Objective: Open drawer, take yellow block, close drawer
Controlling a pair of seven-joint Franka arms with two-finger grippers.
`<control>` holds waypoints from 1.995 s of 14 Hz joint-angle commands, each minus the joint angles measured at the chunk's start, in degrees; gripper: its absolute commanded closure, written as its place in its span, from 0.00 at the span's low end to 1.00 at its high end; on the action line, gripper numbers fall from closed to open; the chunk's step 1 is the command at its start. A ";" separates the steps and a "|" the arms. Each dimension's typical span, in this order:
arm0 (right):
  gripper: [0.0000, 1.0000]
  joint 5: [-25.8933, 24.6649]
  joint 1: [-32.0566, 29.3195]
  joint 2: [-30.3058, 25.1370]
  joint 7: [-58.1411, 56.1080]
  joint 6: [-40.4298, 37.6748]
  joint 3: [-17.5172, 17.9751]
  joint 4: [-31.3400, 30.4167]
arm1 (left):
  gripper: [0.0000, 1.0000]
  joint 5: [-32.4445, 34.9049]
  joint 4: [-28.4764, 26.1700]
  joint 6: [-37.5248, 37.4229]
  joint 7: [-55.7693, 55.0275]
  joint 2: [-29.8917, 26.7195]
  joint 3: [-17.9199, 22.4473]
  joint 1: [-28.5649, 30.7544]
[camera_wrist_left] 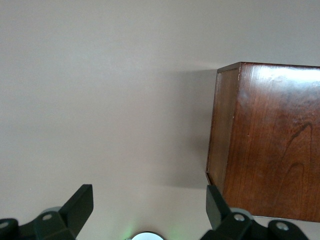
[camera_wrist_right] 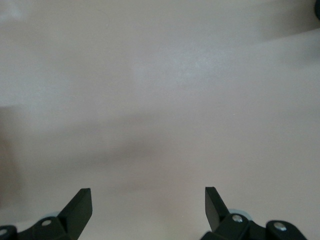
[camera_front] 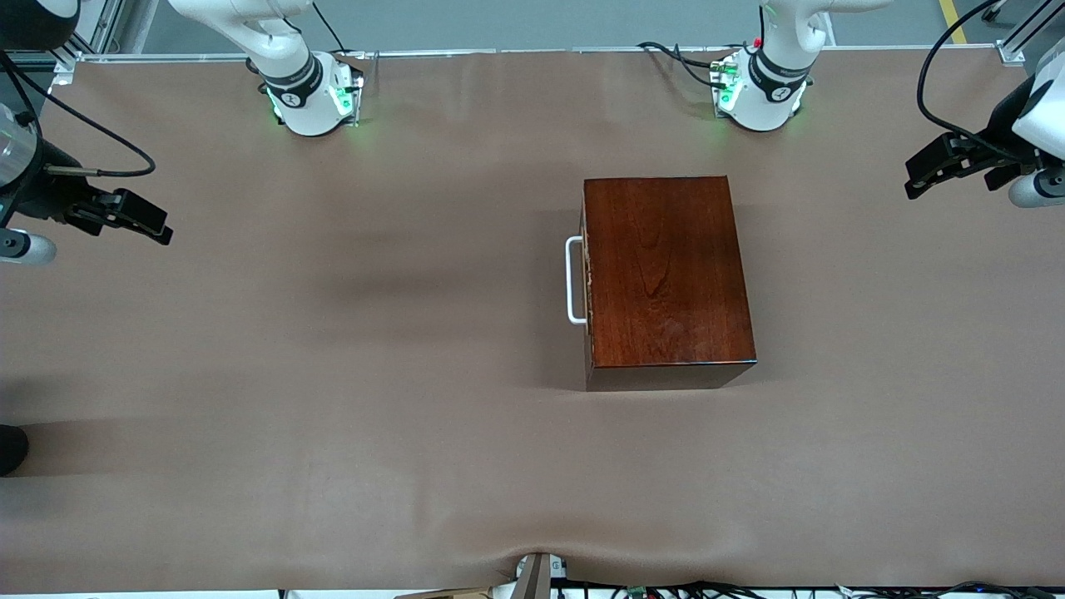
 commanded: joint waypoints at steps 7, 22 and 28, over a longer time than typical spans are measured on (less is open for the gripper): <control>0.00 0.41 0.28 0.35 0.97 -0.25 -0.14 0.78 | 0.00 2.20 6.02 -1.12 -0.92 4.76 -4.60 -5.74; 0.00 0.41 3.79 3.43 1.24 2.21 -0.05 0.87 | 0.00 2.11 19.38 21.02 -39.14 35.87 1.17 -39.39; 0.00 0.15 9.06 6.41 1.24 4.31 -0.14 0.87 | 0.00 2.02 22.81 23.58 -45.12 43.88 10.68 -49.43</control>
